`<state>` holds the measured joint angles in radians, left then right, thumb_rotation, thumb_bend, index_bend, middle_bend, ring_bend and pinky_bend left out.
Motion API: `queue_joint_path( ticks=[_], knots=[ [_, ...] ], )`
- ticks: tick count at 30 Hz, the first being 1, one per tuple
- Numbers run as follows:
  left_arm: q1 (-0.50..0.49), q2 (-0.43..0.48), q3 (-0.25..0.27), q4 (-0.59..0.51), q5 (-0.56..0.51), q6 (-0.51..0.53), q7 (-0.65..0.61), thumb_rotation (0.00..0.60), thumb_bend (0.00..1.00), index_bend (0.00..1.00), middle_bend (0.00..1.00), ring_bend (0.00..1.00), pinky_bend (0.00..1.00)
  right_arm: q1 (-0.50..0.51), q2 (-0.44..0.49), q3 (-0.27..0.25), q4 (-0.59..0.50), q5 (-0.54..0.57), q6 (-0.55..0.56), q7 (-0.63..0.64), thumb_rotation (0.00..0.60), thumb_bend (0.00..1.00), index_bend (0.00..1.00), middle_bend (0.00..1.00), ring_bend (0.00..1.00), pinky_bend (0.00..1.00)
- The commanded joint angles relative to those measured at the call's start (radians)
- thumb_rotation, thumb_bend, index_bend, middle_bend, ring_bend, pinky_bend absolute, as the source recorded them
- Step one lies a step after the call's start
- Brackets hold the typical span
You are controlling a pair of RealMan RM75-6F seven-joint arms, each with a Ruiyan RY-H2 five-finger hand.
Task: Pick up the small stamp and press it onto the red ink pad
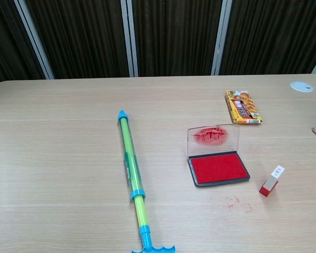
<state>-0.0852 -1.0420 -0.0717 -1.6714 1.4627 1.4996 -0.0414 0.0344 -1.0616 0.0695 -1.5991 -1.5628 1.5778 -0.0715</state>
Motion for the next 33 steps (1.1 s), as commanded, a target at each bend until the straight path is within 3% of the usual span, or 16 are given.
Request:
queue_joint_path(
  ticks=[1, 7, 8, 12, 13, 16, 21, 24, 33],
  knots=[
    [0.0, 0.0, 0.001, 0.0, 0.001, -0.001, 0.0, 0.6, 0.0, 0.0, 0.0, 0.0, 0.0, 0.001, -0.001, -0.001, 0.001, 0.0, -0.003, -0.002, 0.6, 0.0, 0.0, 0.0, 0.0, 0.0],
    [-0.007, -0.004, -0.001, 0.008, -0.009, -0.017, 0.004, 0.6, 0.0, 0.0, 0.0, 0.0, 0.0, 0.022, -0.012, -0.006, 0.011, -0.005, -0.041, 0.004, 0.6, 0.0, 0.0, 0.0, 0.0, 0.0],
    [-0.009, -0.006, -0.002, 0.008, -0.013, -0.021, 0.007, 0.6, 0.0, 0.0, 0.0, 0.0, 0.0, 0.035, -0.017, -0.003, 0.023, -0.015, -0.052, 0.014, 0.6, 0.0, 0.0, 0.0, 0.02, 0.04],
    [-0.014, -0.012, -0.006, 0.003, -0.019, -0.026, 0.027, 0.6, 0.0, 0.0, 0.0, 0.0, 0.0, 0.096, -0.039, -0.007, 0.085, -0.073, -0.106, 0.067, 0.6, 0.0, 0.0, 0.0, 0.5, 0.64],
    [-0.017, -0.014, -0.007, 0.0, -0.02, -0.028, 0.037, 0.6, 0.0, 0.0, 0.0, 0.0, 0.0, 0.123, -0.049, -0.009, 0.115, -0.103, -0.125, 0.08, 0.6, 0.0, 0.0, 0.0, 0.58, 0.71],
    [-0.022, -0.023, -0.01, -0.004, -0.033, -0.036, 0.064, 0.6, 0.0, 0.0, 0.0, 0.0, 0.0, 0.197, -0.073, -0.032, 0.172, -0.199, -0.169, 0.17, 0.6, 0.0, 0.02, 0.01, 0.7, 0.84],
    [-0.029, -0.039, -0.015, -0.007, -0.057, -0.049, 0.111, 0.6, 0.0, 0.0, 0.0, 0.0, 0.0, 0.293, -0.142, -0.064, 0.29, -0.317, -0.203, 0.249, 0.6, 0.0, 0.21, 0.18, 0.77, 0.93],
    [-0.033, -0.047, -0.016, -0.005, -0.068, -0.058, 0.129, 0.6, 0.0, 0.0, 0.0, 0.0, 0.0, 0.332, -0.191, -0.081, 0.345, -0.353, -0.222, 0.254, 0.6, 0.0, 0.27, 0.28, 0.8, 0.96],
    [-0.041, -0.061, -0.02, 0.01, -0.103, -0.08, 0.155, 0.6, 0.0, 0.0, 0.0, 0.0, 0.0, 0.409, -0.308, -0.123, 0.513, -0.414, -0.27, 0.176, 0.6, 0.09, 0.31, 0.33, 0.8, 0.96]
  ],
)
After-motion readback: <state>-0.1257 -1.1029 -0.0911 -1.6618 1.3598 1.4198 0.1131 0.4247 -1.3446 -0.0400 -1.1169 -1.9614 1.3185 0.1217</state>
